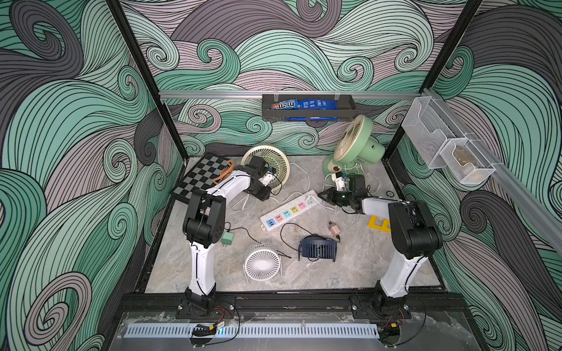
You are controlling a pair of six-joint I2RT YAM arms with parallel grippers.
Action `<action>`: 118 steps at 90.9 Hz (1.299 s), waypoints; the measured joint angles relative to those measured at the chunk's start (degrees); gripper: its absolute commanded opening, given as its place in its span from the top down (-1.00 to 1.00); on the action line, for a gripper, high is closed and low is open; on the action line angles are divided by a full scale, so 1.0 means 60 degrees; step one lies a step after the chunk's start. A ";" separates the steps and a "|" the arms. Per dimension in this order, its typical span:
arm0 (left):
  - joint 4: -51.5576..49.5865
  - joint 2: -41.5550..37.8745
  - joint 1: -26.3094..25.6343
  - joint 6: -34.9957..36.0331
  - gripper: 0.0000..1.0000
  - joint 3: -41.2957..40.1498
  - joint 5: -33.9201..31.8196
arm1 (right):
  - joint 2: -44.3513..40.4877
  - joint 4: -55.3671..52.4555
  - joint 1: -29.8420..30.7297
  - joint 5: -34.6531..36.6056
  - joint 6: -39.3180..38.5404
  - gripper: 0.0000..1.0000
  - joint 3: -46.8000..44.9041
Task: Unplug the desk fan from the power strip
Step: Place the plug at the center of the board.
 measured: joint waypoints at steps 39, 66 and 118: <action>-0.0834 -0.0240 0.0681 0.0539 -0.24 0.0820 0.1002 | 0.0044 0.0007 0.0004 -0.0022 0.0033 0.92 -0.0004; -0.2601 -0.0226 0.0714 0.0900 -0.14 0.1100 0.4084 | 0.0044 0.0000 0.0000 -0.0036 0.0036 0.91 -0.0004; -0.2827 -0.0051 0.0364 0.0379 -0.11 0.0302 0.5971 | 0.0040 -0.0011 0.0000 -0.0055 0.0033 0.91 0.0000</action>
